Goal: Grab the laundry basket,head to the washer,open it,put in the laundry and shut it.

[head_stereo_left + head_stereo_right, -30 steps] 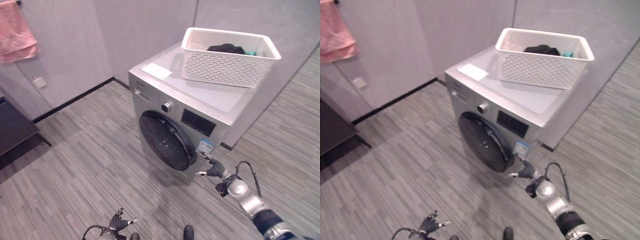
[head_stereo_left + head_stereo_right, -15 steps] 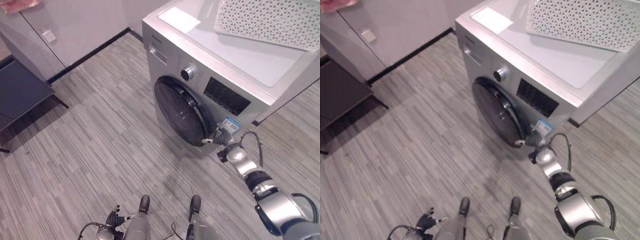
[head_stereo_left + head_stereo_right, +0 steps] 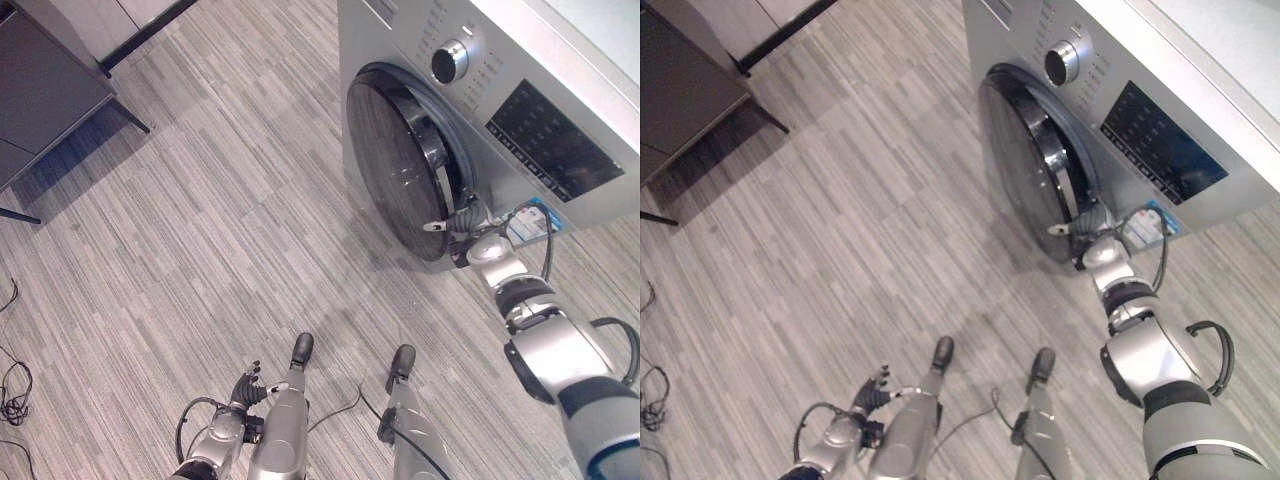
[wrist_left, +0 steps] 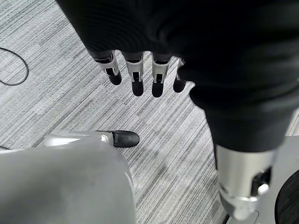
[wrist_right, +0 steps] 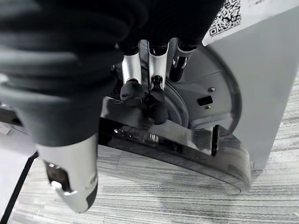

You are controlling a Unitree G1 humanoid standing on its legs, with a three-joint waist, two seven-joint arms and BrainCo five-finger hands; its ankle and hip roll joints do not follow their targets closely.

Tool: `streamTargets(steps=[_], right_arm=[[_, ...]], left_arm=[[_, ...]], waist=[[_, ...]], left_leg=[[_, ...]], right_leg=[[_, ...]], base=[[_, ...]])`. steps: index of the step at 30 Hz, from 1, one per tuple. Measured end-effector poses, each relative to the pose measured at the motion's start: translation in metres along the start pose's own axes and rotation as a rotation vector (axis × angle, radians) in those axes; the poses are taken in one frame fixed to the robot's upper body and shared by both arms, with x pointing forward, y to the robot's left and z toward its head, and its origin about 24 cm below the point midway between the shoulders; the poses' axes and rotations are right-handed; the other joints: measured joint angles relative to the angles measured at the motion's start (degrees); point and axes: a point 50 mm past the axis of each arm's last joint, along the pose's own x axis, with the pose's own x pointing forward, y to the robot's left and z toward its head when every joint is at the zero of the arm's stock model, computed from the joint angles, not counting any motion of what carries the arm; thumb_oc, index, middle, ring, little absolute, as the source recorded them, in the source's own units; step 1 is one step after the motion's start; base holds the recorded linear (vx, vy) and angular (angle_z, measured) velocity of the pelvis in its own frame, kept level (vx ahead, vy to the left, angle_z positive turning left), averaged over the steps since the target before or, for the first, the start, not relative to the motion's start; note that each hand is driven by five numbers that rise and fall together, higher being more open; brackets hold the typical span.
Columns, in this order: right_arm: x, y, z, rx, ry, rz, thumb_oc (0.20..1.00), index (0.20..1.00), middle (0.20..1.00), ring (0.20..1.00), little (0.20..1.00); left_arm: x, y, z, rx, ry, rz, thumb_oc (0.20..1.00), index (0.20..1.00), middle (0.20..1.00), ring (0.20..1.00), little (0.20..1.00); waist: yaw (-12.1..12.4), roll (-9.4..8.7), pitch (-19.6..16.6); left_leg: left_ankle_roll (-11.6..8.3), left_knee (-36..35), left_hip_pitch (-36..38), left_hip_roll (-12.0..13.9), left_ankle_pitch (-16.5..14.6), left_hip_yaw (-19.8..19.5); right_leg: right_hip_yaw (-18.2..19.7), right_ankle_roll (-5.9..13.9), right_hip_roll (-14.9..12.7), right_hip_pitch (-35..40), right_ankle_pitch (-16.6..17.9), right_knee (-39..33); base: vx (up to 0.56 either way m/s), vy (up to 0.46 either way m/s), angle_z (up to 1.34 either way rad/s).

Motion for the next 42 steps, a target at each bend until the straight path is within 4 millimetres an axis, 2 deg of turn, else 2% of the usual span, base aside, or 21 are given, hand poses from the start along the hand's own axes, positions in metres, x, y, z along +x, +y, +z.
streamTargets(steps=[5,7,9,12,16,19,20,23,25,27,28,29,30,31,33,35,36,37,38,39,42], right_arm=[[-0.007,0.030,0.000,0.151,0.009,0.065,1.000,1.000,1.000,1.000,1.000],[-0.023,0.076,0.005,0.294,0.006,0.159,1.000,1.000,1.000,1.000,1.000],[-0.045,0.121,0.011,0.440,0.017,0.291,1.000,1.000,1.000,1.000,1.000],[-0.107,0.208,0.041,0.583,0.010,0.616,1.000,1.000,1.000,1.000,1.000],[-0.169,0.253,0.077,0.576,-0.148,0.954,1.000,1.000,1.000,1.000,1.000],[-0.158,0.248,0.061,0.561,-0.103,0.919,1.000,1.000,1.000,1.000,1.000],[-0.142,0.238,0.041,0.535,-0.049,0.849,1.000,1.000,1.000,1.000,1.000],[-0.119,0.214,0.000,0.464,0.040,0.733,1.000,1.000,1.000,1.000,1.000],[-0.110,0.192,-0.048,0.393,0.150,0.639,1.000,1.000,1.000,1.000,1.000],[-0.114,0.182,-0.079,0.362,0.229,0.604,1.000,1.000,1.000,1.000,1.000],[-0.123,0.176,-0.107,0.341,0.305,0.580,1.000,1.000,1.000,1.000,1.000],[-0.130,0.174,-0.121,0.329,0.342,0.581,1.000,1.000,1.000,1.000,1.000],[-0.144,0.169,-0.147,0.306,0.419,0.581,1.000,1.000,1.000,1.000,1.000],[-0.152,0.168,-0.156,0.301,0.437,0.601,1.000,1.000,1.000,1.000,1.000],[-0.154,0.165,-0.158,0.304,0.427,0.611,1.000,1.000,1.000,1.000,1.000],[-0.146,0.150,-0.153,0.301,0.354,0.606,1.000,1.000,1.000,1.000,1.000],[-0.142,0.148,-0.145,0.310,0.313,0.613,1.000,1.000,1.000,1.000,1.000],[-0.132,0.134,-0.136,0.321,0.251,0.600,1.000,1.000,1.000,1.000,1.000],[-0.128,0.130,-0.131,0.332,0.227,0.591,1.000,1.000,1.000,1.000,1.000],[-0.124,0.113,-0.139,0.332,0.227,0.549,1.000,1.000,1.000,1.000,1.000],[-0.123,0.095,-0.150,0.344,0.247,0.497,1.000,1.000,1.000,1.000,1.000]], left_arm=[[0.000,0.000,0.000,-0.002,-0.001,0.001,1.000,1.000,1.000,1.000,1.000],[0.002,-0.003,0.002,0.009,0.003,0.011,1.000,1.000,1.000,1.000,1.000],[0.003,-0.010,0.002,0.028,0.008,0.003,1.000,1.000,1.000,1.000,1.000],[0.002,-0.032,0.005,0.049,-0.006,-0.048,1.000,1.000,1.000,1.000,1.000],[-0.003,-0.042,0.007,0.185,-0.059,-0.104,1.000,1.000,1.000,1.000,1.000],[-0.004,-0.038,0.012,0.313,-0.105,-0.126,1.000,1.000,1.000,1.000,1.000],[-0.007,-0.039,0.019,0.511,-0.181,-0.194,1.000,1.000,1.000,1.000,1.000],[-0.008,-0.027,0.044,0.689,-0.307,-0.229,1.000,1.000,1.000,1.000,1.000],[-0.016,-0.010,0.077,0.729,-0.432,-0.241,1.000,1.000,1.000,1.000,1.000],[-0.018,0.003,0.097,0.762,-0.483,-0.230,1.000,1.000,1.000,1.000,1.000],[-0.016,0.016,0.119,0.842,-0.525,-0.228,1.000,1.000,1.000,1.000,1.000],[-0.011,0.023,0.130,0.882,-0.526,-0.211,1.000,1.000,1.000,1.000,1.000],[0.000,0.033,0.156,1.002,-0.524,-0.171,1.000,1.000,1.000,1.000,1.000],[0.004,0.040,0.180,1.042,-0.539,-0.127,1.000,1.000,1.000,1.000,1.000],[0.008,0.045,0.209,1.128,-0.556,-0.090,1.000,1.000,1.000,1.000,1.000],[0.017,0.052,0.241,1.186,-0.525,-0.010,1.000,1.000,1.000,1.000,1.000],[0.020,0.063,0.249,1.201,-0.480,0.040,1.000,1.000,1.000,1.000,1.000],[0.020,0.088,0.262,1.188,-0.400,0.128,1.000,1.000,1.000,1.000,1.000],[0.019,0.095,0.267,1.190,-0.378,0.152,1.000,1.000,1.000,1.000,1.000],[0.016,0.108,0.274,1.157,-0.347,0.184,1.000,1.000,1.000,1.000,1.000],[0.013,0.133,0.270,1.085,-0.254,0.240,1.000,1.000,1.000,1.000,1.000]], waist=[[-0.21,-0.06,-0.05],[-0.74,-0.17,-0.16],[-1.06,-0.13,-0.58],[0.03,0.52,-2.25],[4.15,-0.13,-6.19],[4.23,-1.29,-7.82],[4.01,-1.60,-7.97],[2.27,-2.58,-8.38],[1.22,-2.73,-8.34],[0.17,-2.84,-8.34],[-1.60,-2.75,-8.30],[-2.50,-2.75,-8.30],[-4.35,-3.08,-8.11],[-5.85,-3.58,-7.72],[-7.14,-4.13,-7.18],[-10.13,-4.79,-6.84],[-11.13,-4.95,-6.27],[-14.17,-6.16,-5.27],[-14.76,-6.34,-4.96],[-16.45,-6.77,-4.26],[-17.11,-6.97,-4.00]], left_leg=[[-0.27,0.11,0.12,0.05,0.18,-0.02],[-0.52,0.03,0.63,0.12,0.34,-0.06],[-0.55,-0.01,1.41,0.18,0.31,0.15],[-0.57,-0.04,1.92,0.24,0.29,0.15],[-0.54,-0.11,1.96,-0.18,0.30,-0.02],[-0.50,-0.06,2.11,-0.83,0.30,0.02],[-0.12,0.03,2.16,-1.16,0.59,-0.40],[0.07,0.00,2.23,-1.37,0.64,-0.37],[0.23,-0.13,2.74,-1.49,0.81,0.26],[0.39,-0.21,3.23,-1.50,0.69,1.03],[0.46,-0.28,3.25,-1.45,0.64,1.09],[0.42,-0.54,3.29,-1.35,0.67,1.11],[0.23,-0.79,3.22,-1.02,1.08,1.37],[0.08,-0.93,2.91,-0.75,1.18,1.75],[-0.09,-0.89,2.08,-0.45,1.33,2.16],[-0.25,-0.92,0.86,-0.38,1.43,2.85],[-0.26,-0.94,0.69,-0.34,1.54,2.99],[-0.30,-0.96,0.42,-0.11,1.49,4.51],[-0.30,-0.98,0.15,-0.01,1.49,4.81],[-0.36,-1.02,0.05,0.21,1.27,5.60],[-0.45,-1.04,0.15,0.83,0.55,6.93]], right_leg=[[0.03,-0.13,0.06,0.12,0.11,0.00],[0.04,-0.13,0.12,0.61,0.06,-0.01],[0.20,-0.16,0.18,1.24,0.09,-0.01],[0.14,-0.24,0.22,1.78,0.11,0.00],[-0.12,-0.11,-0.33,2.03,-0.04,0.01],[-0.06,0.24,-0.99,2.23,-0.15,0.01],[-0.10,0.39,-1.22,2.61,-0.21,0.01],[0.18,0.43,-1.43,2.61,-0.16,0.00],[0.92,0.56,-1.56,2.62,0.06,-0.01],[1.69,0.60,-1.56,2.67,0.10,-0.03],[1.74,0.63,-1.51,2.61,0.13,-0.04],[1.76,0.65,-1.42,2.54,0.14,-0.06],[1.93,0.88,-1.11,2.21,0.42,-0.04],[2.20,0.78,-0.83,1.59,0.53,-0.05],[2.55,0.52,-0.54,0.53,1.03,-0.01],[3.39,0.44,-0.35,-1.27,1.36,-0.02],[3.41,0.42,-0.33,-1.56,1.58,0.00],[4.91,0.32,0.04,-2.73,1.77,0.00],[4.94,0.26,0.11,-3.14,1.91,0.01],[5.79,0.14,0.41,-3.76,2.04,-0.01],[6.57,-0.20,1.06,-4.34,2.30,0.01]], base=[[0.00,0.000,0.00],[0.00,0.000,0.00],[-0.01,-0.004,-0.04],[0.00,-0.001,0.01],[0.01,0.009,0.05],[-0.01,0.018,0.07],[-0.01,0.024,0.09],[0.00,0.028,0.03],[0.00,0.065,-0.14],[-0.02,0.047,-0.17],[-0.02,0.025,-0.05],[-0.06,0.007,-0.07],[-0.08,0.002,-0.13],[-0.09,0.000,-0.15],[-0.06,0.012,-0.18],[-0.03,0.028,-0.17],[-0.03,0.033,-0.29],[-0.02,0.030,-0.33],[-0.02,0.032,-0.39],[0.00,0.027,-0.25],[0.01,0.025,-0.23]])
